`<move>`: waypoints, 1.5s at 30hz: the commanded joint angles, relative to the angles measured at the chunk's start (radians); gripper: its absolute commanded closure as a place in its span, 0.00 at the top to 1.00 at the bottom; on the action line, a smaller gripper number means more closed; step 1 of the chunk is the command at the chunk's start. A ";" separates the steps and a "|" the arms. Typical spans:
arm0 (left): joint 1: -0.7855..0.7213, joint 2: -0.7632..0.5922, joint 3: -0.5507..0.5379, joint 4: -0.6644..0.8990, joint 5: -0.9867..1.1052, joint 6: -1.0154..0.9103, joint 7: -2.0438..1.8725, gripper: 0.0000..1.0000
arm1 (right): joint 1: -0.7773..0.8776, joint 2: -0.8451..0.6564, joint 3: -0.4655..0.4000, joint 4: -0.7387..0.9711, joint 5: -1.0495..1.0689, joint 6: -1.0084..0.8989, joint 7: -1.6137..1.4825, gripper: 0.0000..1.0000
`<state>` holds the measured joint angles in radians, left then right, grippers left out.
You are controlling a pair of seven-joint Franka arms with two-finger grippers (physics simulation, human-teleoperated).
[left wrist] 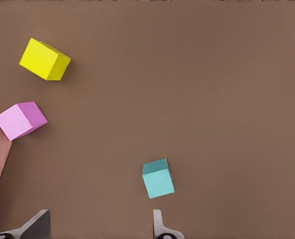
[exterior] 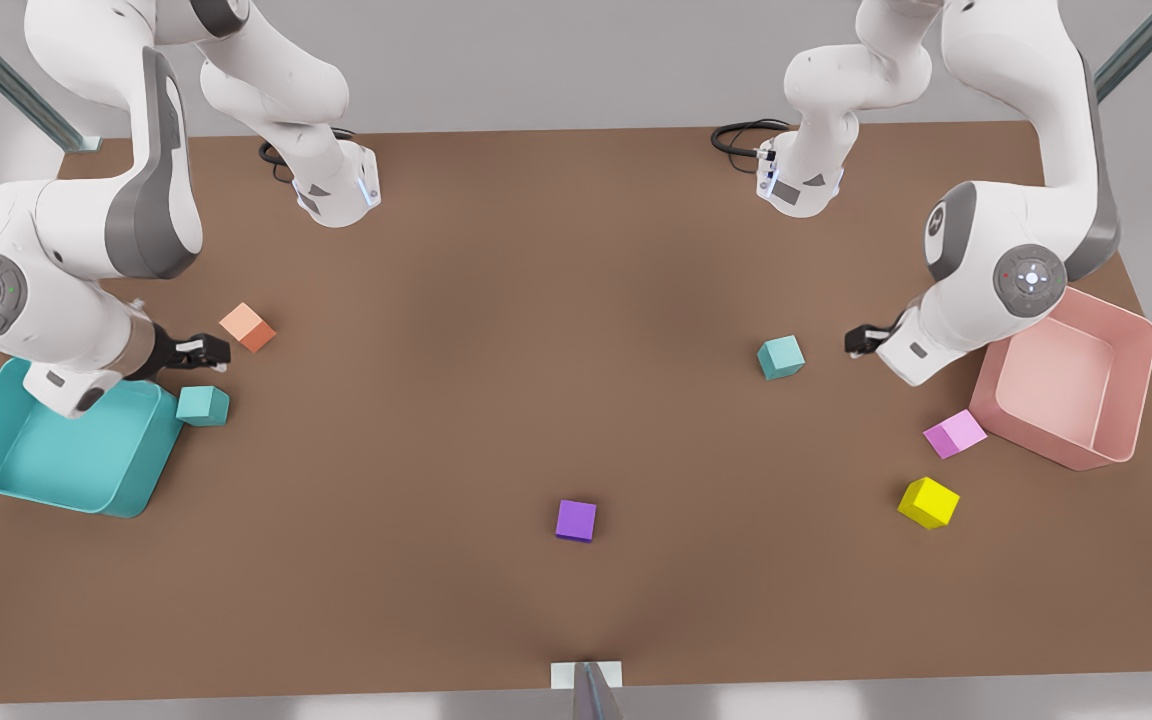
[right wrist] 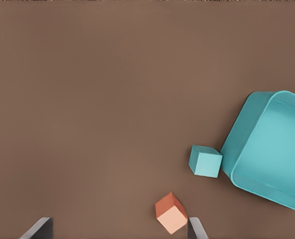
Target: Stack the two blue cubes on top of each other
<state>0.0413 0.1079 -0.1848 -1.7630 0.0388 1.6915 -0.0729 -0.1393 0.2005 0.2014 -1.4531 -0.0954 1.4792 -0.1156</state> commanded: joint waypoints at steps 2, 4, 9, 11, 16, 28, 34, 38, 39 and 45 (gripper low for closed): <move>-0.006 0.012 -0.001 0.000 0.000 0.031 -0.025 1.00 | 0.000 -0.001 0.000 0.002 0.000 0.029 -0.045 1.00; 0.002 0.012 -0.001 0.000 0.000 0.033 -0.024 1.00 | 0.003 0.031 0.003 0.019 -0.007 0.041 -0.065 1.00; 0.009 0.013 -0.001 0.000 0.000 0.033 -0.025 1.00 | -0.066 0.260 0.000 0.074 -0.075 0.182 -0.909 1.00; 0.008 0.013 -0.001 0.000 0.000 0.031 -0.025 1.00 | -0.066 0.254 0.001 0.007 -0.122 0.282 -1.133 1.00; 0.008 0.013 -0.001 0.000 0.000 0.031 -0.025 1.00 | -0.111 0.263 0.003 -0.073 -0.073 0.322 -1.296 1.00; 0.008 0.012 -0.002 0.011 0.000 0.030 -0.027 1.00 | -0.286 0.135 0.003 -0.500 0.079 0.607 -1.460 1.00; 0.006 0.012 -0.004 0.123 0.000 -0.099 -0.027 1.00 | -0.330 0.094 -0.002 -0.573 0.063 0.733 -1.533 1.00; 0.009 0.012 -0.002 0.145 -0.002 -0.168 -0.025 1.00 | -0.342 0.094 0.000 -0.582 0.065 0.747 -1.799 1.00; 0.008 0.012 -0.002 0.148 -0.002 -0.174 -0.027 1.00 | -0.342 0.094 0.000 -0.586 0.065 0.747 -1.845 1.00; 0.006 0.021 -0.002 0.148 -0.002 -0.171 -0.027 1.00 | -0.362 0.097 0.000 -0.627 0.065 0.717 -1.914 1.00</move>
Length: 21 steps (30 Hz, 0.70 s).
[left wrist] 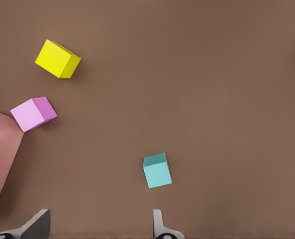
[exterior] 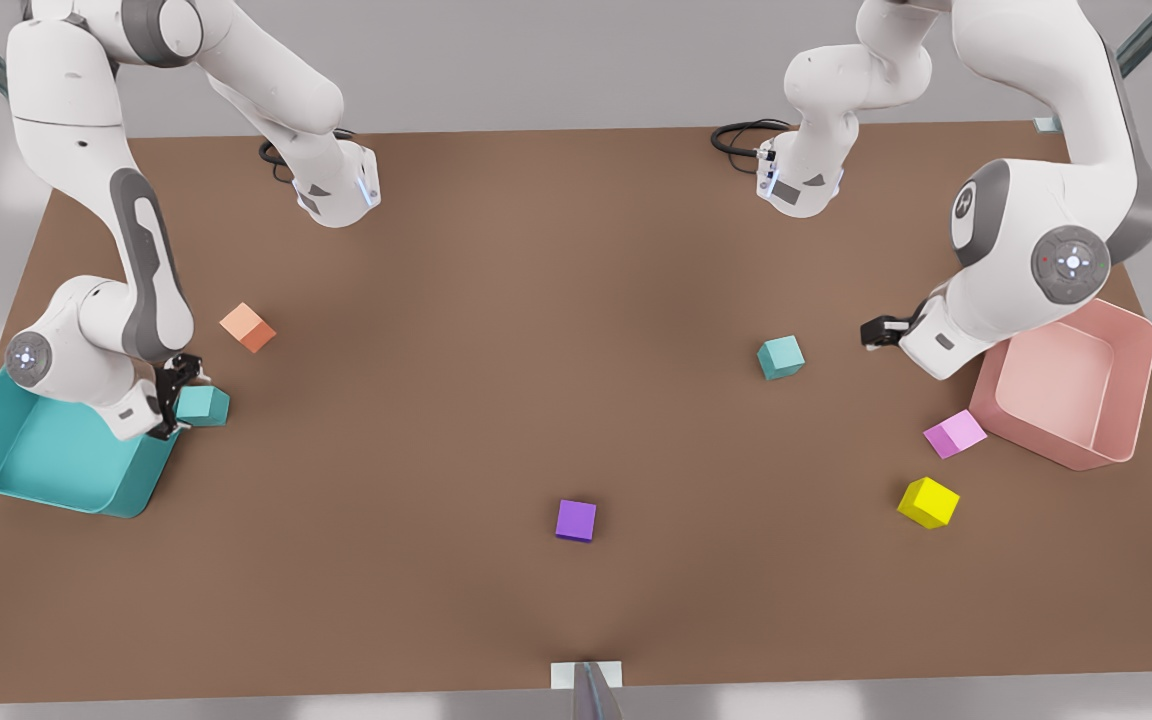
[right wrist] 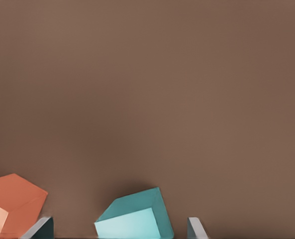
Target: Stack the two blue cubes on top of each other
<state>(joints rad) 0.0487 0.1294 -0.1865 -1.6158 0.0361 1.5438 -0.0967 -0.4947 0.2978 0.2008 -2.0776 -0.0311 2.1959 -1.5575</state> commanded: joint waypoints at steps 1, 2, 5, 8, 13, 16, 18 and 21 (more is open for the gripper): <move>-0.001 0.001 -0.001 0.000 -0.001 -0.024 -0.003 1.00 | -0.007 0.001 0.000 -0.007 0.000 0.001 -0.475 1.00; 0.000 0.012 -0.001 0.000 0.001 -0.024 -0.003 1.00 | -0.012 0.001 0.000 -0.013 0.000 0.002 -0.473 1.00; 0.000 0.012 -0.001 0.000 0.002 -0.022 -0.001 1.00 | -0.018 0.010 -0.001 -0.021 0.002 0.015 -0.469 1.00; 0.000 0.012 -0.001 0.000 0.002 -0.022 -0.001 1.00 | -0.018 0.024 -0.009 -0.021 0.002 0.042 -0.467 1.00; 0.000 0.012 -0.001 0.000 0.001 -0.022 -0.003 1.00 | -0.019 0.047 -0.017 -0.045 0.002 0.116 -0.463 1.00; 0.000 0.012 -0.001 0.000 0.002 -0.022 -0.001 1.00 | -0.018 0.052 -0.018 -0.052 0.002 0.130 -0.461 1.00; 0.000 0.012 -0.001 0.000 0.002 -0.022 -0.001 1.00 | -0.018 0.052 -0.018 -0.052 0.002 0.130 -0.460 1.00; 0.000 0.012 -0.001 0.000 0.001 -0.022 -0.003 1.00 | -0.018 0.061 -0.020 -0.048 0.002 0.139 -0.460 1.00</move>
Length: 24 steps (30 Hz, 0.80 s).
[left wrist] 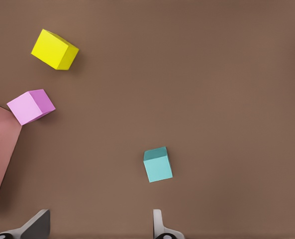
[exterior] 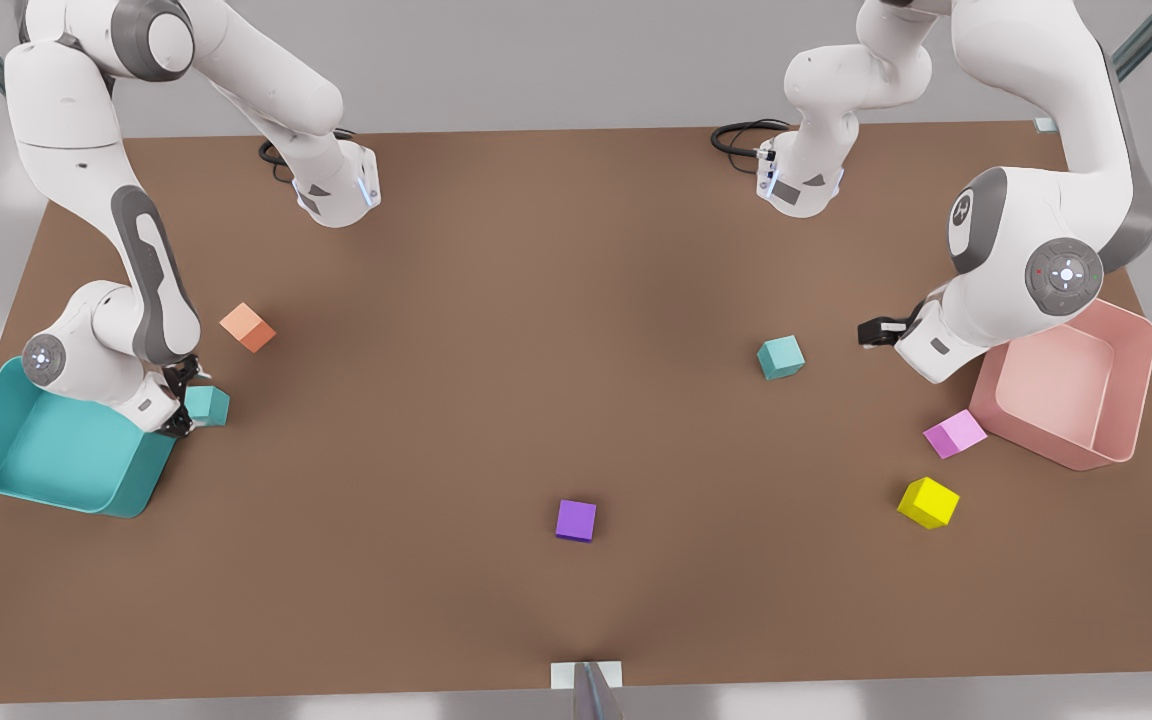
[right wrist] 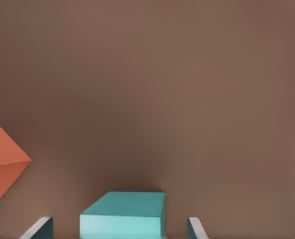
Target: Stack the two blue cubes on top of each other
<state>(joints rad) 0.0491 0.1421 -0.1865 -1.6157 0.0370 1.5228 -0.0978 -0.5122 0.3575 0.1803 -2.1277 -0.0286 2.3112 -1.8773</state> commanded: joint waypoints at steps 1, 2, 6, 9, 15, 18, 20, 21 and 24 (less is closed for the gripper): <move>0.000 -0.001 -0.001 0.000 0.001 -0.001 0.000 1.00 | 0.000 0.011 -0.002 0.002 -0.001 0.037 -0.140 1.00; 0.000 -0.001 -0.001 0.000 0.000 -0.001 0.000 1.00 | 0.000 0.017 -0.008 0.002 -0.001 0.043 -0.140 1.00; 0.000 -0.001 -0.001 0.000 0.001 -0.001 0.000 1.00 | 0.000 0.044 -0.019 0.002 -0.002 0.077 -0.140 1.00; 0.000 -0.001 -0.001 0.000 -0.003 -0.001 0.000 1.00 | 0.000 0.060 -0.032 0.002 -0.002 0.086 -0.140 1.00; -0.003 0.001 -0.001 0.000 -0.005 -0.001 0.000 1.00 | 0.000 0.080 -0.042 -0.001 -0.002 0.111 -0.141 1.00; -0.005 0.008 -0.001 0.000 -0.003 -0.001 0.000 1.00 | 0.000 0.089 -0.042 -0.011 -0.002 0.131 -0.141 1.00; -0.005 0.010 -0.001 0.000 -0.003 -0.001 0.000 1.00 | 0.000 0.097 -0.042 -0.009 -0.002 0.139 -0.141 1.00; -0.003 0.013 -0.001 0.000 -0.003 -0.001 0.000 1.00 | 0.000 0.103 -0.042 -0.011 -0.002 0.145 -0.141 1.00; -0.008 0.013 -0.001 0.000 -0.003 -0.001 0.000 1.00 | -0.002 0.116 -0.042 -0.015 -0.002 0.163 -0.141 0.98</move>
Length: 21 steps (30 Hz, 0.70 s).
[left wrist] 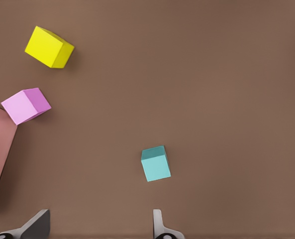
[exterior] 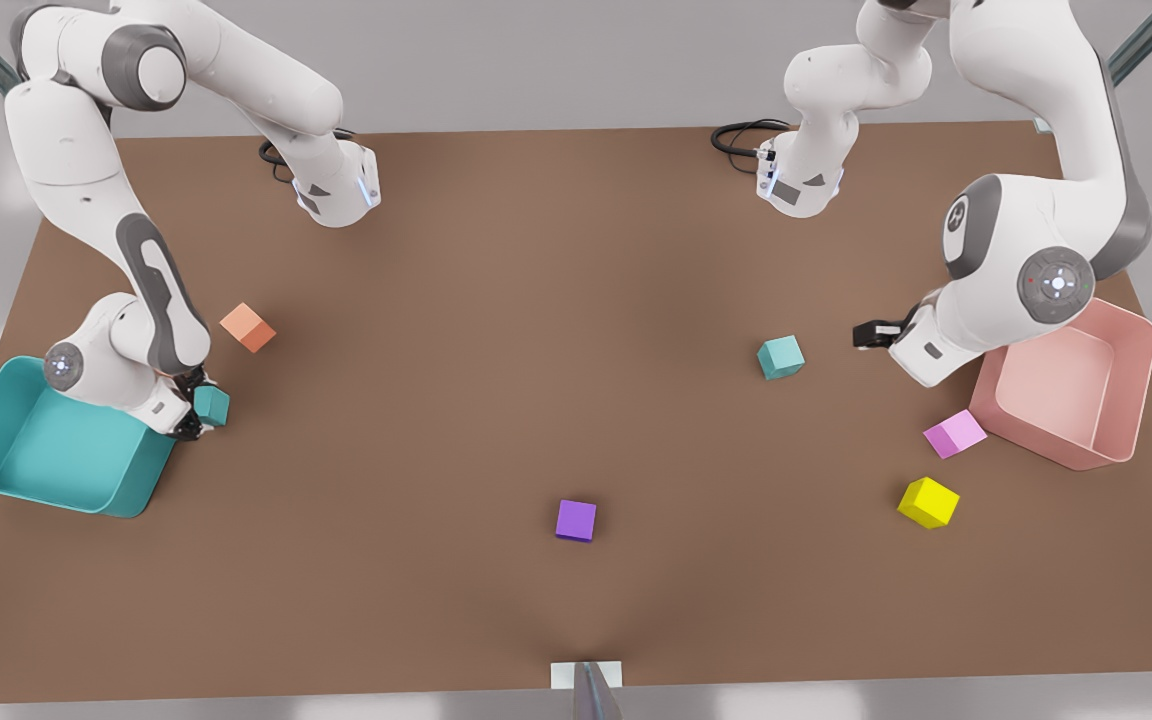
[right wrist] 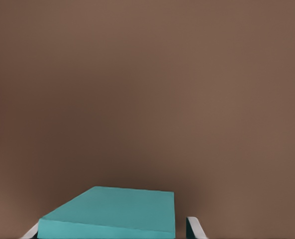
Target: Stack the two blue cubes on top of each other
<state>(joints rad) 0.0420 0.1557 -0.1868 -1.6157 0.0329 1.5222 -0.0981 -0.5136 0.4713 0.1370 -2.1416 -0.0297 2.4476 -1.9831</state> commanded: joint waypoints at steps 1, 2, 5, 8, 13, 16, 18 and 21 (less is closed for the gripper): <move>0.001 -0.001 0.000 0.000 0.001 0.000 0.000 1.00 | 0.000 0.003 -0.004 -0.001 -0.001 0.028 -0.036 0.93; -0.001 -0.001 0.000 0.000 0.001 0.000 -0.002 1.00 | 0.000 0.004 -0.004 -0.001 -0.001 0.028 -0.034 0.88; -0.001 -0.001 0.000 0.000 0.001 0.000 0.000 1.00 | 0.001 0.007 -0.004 -0.001 -0.001 0.034 -0.036 0.65; -0.001 -0.001 0.000 0.000 0.001 0.000 0.000 1.00 | 0.000 0.007 -0.004 -0.001 -0.001 0.033 -0.036 0.58; -0.001 -0.001 -0.002 0.000 0.001 0.000 0.000 1.00 | 0.001 -0.005 0.000 0.000 0.007 0.010 -0.031 0.58; -0.001 -0.001 0.000 0.000 0.001 0.000 0.000 1.00 | 0.015 -0.036 0.013 0.006 0.027 -0.039 -0.008 0.59; -0.001 -0.001 -0.002 0.000 0.001 0.000 0.000 1.00 | 0.067 -0.042 0.033 0.009 0.068 -0.051 0.042 0.59; -0.001 -0.001 0.000 0.000 0.001 0.000 0.000 1.00 | 0.295 -0.056 0.039 0.035 0.183 -0.059 0.257 0.60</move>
<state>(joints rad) 0.0415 0.1559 -0.1869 -1.6157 0.0337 1.5222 -0.0983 -0.2656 0.4188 0.1747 -2.1121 0.0749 2.4155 -1.9459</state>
